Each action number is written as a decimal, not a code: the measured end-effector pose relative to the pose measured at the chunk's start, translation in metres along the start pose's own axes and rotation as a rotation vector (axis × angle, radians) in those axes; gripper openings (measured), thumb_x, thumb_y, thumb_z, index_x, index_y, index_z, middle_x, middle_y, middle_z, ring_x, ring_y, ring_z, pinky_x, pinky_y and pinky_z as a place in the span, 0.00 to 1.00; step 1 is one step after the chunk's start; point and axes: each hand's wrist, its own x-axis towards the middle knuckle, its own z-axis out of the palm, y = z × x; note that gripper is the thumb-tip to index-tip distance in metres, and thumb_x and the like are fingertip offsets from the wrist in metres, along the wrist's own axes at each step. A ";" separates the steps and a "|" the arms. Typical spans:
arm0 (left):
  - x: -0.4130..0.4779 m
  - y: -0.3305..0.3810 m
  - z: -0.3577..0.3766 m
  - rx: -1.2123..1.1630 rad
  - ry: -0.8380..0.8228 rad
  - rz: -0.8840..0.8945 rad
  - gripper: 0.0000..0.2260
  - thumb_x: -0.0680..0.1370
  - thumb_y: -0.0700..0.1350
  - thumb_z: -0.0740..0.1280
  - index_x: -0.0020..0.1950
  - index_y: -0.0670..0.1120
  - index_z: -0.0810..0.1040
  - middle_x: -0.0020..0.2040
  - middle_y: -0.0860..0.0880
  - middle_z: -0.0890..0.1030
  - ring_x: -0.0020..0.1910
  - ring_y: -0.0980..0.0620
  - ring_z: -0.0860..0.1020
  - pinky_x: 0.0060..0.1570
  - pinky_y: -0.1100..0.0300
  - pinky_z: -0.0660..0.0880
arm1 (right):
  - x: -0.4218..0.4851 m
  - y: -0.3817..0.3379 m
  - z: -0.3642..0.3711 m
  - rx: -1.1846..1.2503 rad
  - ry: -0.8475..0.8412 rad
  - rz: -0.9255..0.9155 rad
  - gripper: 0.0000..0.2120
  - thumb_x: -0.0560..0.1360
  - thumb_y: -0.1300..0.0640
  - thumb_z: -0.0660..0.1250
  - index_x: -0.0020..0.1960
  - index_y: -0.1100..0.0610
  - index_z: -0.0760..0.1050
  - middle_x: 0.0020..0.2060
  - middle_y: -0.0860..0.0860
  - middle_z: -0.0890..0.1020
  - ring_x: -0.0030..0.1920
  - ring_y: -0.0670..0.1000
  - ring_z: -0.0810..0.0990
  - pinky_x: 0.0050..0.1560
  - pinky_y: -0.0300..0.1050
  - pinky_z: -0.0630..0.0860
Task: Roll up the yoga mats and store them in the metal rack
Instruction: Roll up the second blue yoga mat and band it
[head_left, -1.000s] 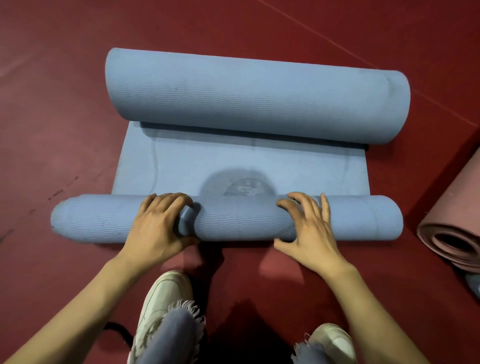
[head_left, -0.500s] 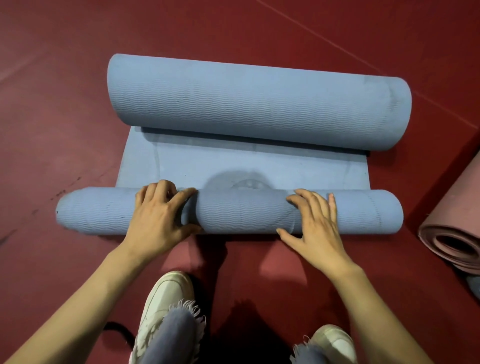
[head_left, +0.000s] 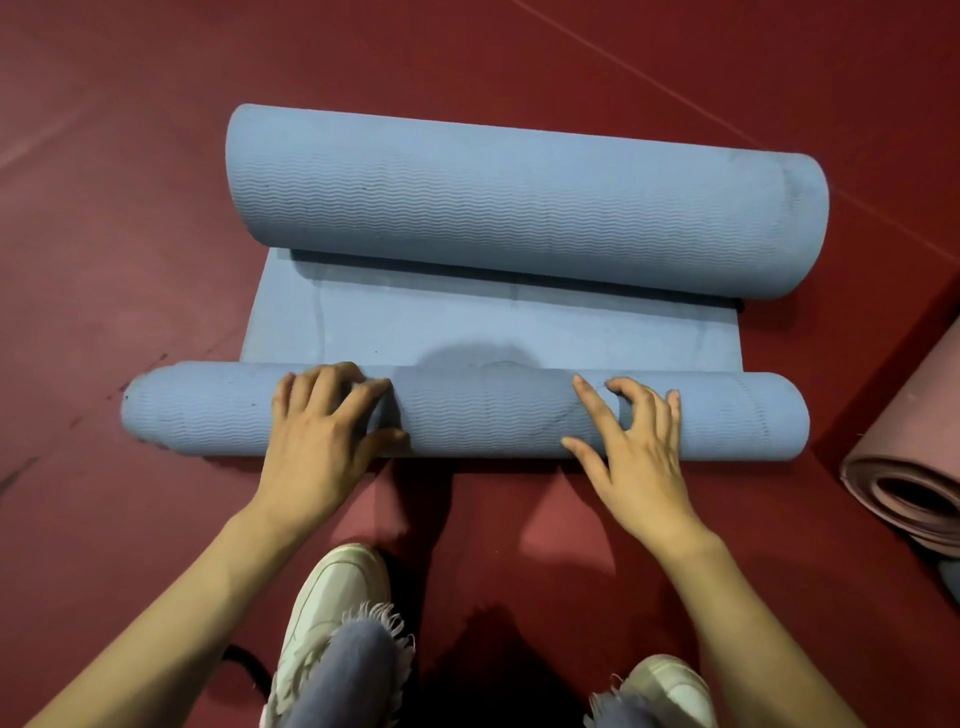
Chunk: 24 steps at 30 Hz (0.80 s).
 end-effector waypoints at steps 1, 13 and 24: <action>0.000 0.001 0.002 0.028 0.020 -0.013 0.23 0.73 0.60 0.61 0.59 0.46 0.79 0.55 0.45 0.75 0.54 0.42 0.69 0.56 0.44 0.64 | 0.003 0.000 -0.001 0.017 0.008 0.019 0.26 0.75 0.42 0.57 0.70 0.51 0.64 0.61 0.56 0.69 0.64 0.56 0.66 0.70 0.67 0.52; 0.010 0.008 0.007 -0.020 0.046 -0.039 0.16 0.77 0.51 0.60 0.57 0.44 0.79 0.55 0.40 0.74 0.52 0.39 0.69 0.55 0.43 0.70 | 0.010 -0.007 0.008 0.024 0.142 0.103 0.18 0.75 0.44 0.59 0.61 0.52 0.74 0.56 0.61 0.70 0.60 0.60 0.65 0.67 0.68 0.57; 0.024 -0.001 0.007 0.056 -0.058 0.038 0.25 0.72 0.59 0.61 0.62 0.44 0.71 0.57 0.40 0.74 0.54 0.38 0.73 0.59 0.35 0.67 | 0.029 0.005 0.000 0.055 0.012 0.032 0.26 0.72 0.39 0.59 0.64 0.53 0.70 0.63 0.59 0.70 0.66 0.57 0.65 0.71 0.64 0.51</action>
